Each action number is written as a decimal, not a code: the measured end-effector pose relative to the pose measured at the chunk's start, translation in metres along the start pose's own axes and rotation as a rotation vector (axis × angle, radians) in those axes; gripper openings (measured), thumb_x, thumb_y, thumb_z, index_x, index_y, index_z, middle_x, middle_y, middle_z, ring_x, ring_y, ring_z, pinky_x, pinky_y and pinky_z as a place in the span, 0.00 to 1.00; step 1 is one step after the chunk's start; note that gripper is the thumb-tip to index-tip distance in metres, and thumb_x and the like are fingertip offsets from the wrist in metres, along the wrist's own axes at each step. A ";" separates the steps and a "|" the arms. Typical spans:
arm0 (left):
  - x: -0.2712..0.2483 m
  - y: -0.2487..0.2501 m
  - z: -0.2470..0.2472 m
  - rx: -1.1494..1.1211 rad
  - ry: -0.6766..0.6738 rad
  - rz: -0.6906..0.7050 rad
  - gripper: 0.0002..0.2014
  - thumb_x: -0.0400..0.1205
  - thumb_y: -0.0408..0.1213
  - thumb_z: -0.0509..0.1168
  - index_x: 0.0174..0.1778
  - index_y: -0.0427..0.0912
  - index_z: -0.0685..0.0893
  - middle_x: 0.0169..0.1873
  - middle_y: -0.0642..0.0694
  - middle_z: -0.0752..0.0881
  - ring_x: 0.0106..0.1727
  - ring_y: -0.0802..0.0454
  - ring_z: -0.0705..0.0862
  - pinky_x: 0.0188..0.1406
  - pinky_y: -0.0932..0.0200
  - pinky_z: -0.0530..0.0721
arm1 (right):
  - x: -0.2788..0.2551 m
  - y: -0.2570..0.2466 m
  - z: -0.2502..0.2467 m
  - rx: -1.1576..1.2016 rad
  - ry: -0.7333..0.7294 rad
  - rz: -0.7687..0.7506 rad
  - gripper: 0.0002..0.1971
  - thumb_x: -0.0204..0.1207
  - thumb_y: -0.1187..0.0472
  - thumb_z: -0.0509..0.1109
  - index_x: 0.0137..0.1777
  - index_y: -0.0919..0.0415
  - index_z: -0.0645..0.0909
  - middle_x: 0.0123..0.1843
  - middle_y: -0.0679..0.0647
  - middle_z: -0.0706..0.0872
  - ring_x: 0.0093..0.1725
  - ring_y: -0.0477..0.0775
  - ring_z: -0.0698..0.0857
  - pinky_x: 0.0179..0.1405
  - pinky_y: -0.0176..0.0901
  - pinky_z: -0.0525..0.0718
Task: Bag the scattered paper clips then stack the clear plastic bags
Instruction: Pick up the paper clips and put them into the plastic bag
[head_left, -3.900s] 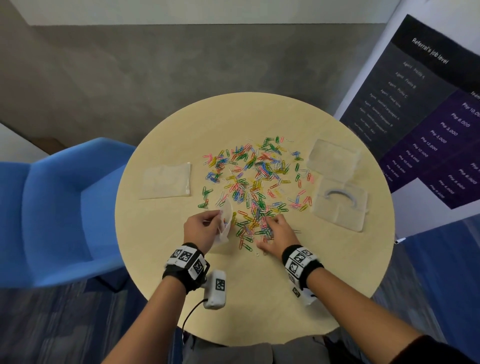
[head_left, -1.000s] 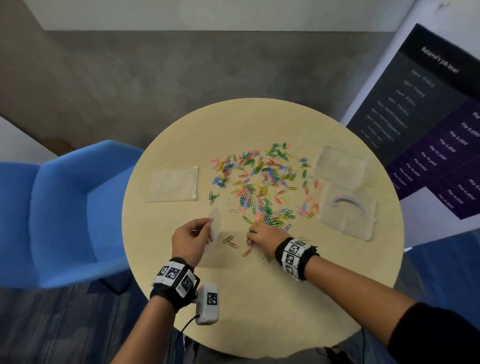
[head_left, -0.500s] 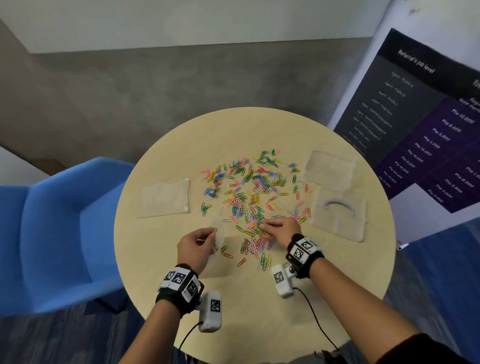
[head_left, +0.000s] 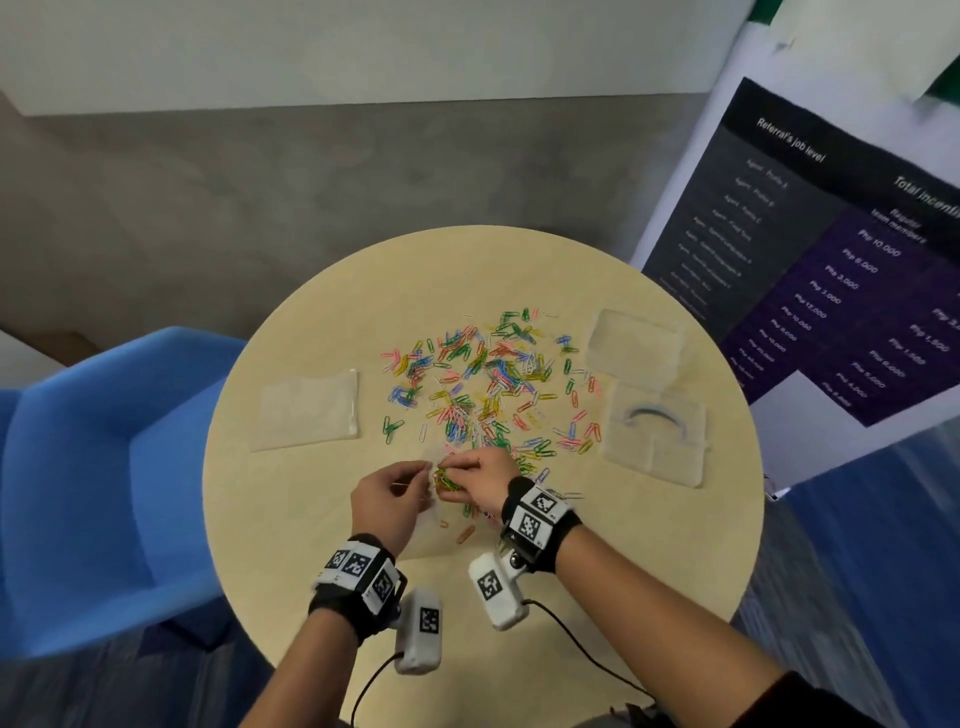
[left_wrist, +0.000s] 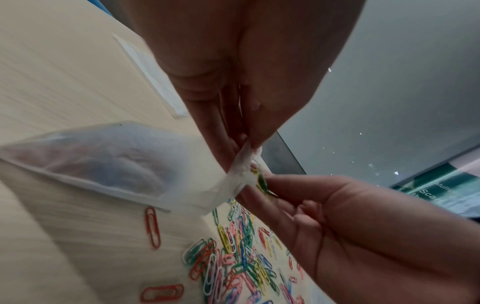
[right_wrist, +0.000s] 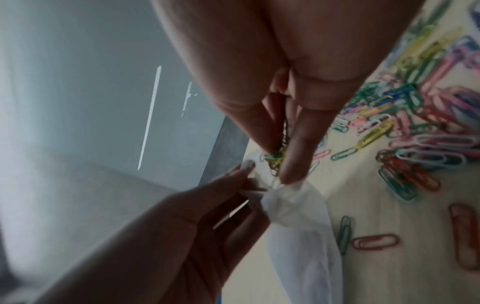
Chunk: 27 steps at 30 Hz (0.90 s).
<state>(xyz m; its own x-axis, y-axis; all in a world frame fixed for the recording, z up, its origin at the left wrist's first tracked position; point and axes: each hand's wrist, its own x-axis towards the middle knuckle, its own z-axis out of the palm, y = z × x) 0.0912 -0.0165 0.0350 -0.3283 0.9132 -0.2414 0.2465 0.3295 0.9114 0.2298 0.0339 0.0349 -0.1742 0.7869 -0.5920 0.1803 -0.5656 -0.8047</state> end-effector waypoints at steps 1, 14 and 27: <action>-0.001 0.000 0.000 0.011 -0.010 0.003 0.06 0.80 0.30 0.71 0.49 0.37 0.92 0.35 0.43 0.91 0.34 0.51 0.89 0.33 0.68 0.87 | 0.000 -0.001 0.003 -0.138 0.005 -0.036 0.13 0.77 0.75 0.67 0.59 0.69 0.87 0.63 0.63 0.86 0.56 0.62 0.89 0.58 0.50 0.88; -0.010 0.006 -0.006 0.074 -0.057 0.032 0.07 0.80 0.30 0.70 0.49 0.42 0.92 0.34 0.50 0.90 0.33 0.61 0.87 0.32 0.74 0.84 | -0.013 -0.021 0.010 -0.568 0.050 -0.209 0.09 0.73 0.63 0.76 0.52 0.64 0.90 0.49 0.59 0.92 0.49 0.55 0.90 0.56 0.46 0.88; -0.005 -0.006 -0.055 0.059 0.150 0.010 0.07 0.80 0.33 0.69 0.47 0.46 0.92 0.38 0.50 0.92 0.32 0.60 0.87 0.32 0.72 0.82 | 0.010 0.007 0.001 -1.176 -0.106 -0.616 0.16 0.80 0.60 0.65 0.65 0.59 0.84 0.69 0.58 0.83 0.68 0.58 0.80 0.69 0.52 0.79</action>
<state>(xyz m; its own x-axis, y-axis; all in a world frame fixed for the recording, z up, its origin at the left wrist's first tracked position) 0.0410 -0.0361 0.0493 -0.4573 0.8717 -0.1761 0.3023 0.3386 0.8911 0.2284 0.0377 0.0233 -0.5929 0.7823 -0.1909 0.7594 0.4643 -0.4558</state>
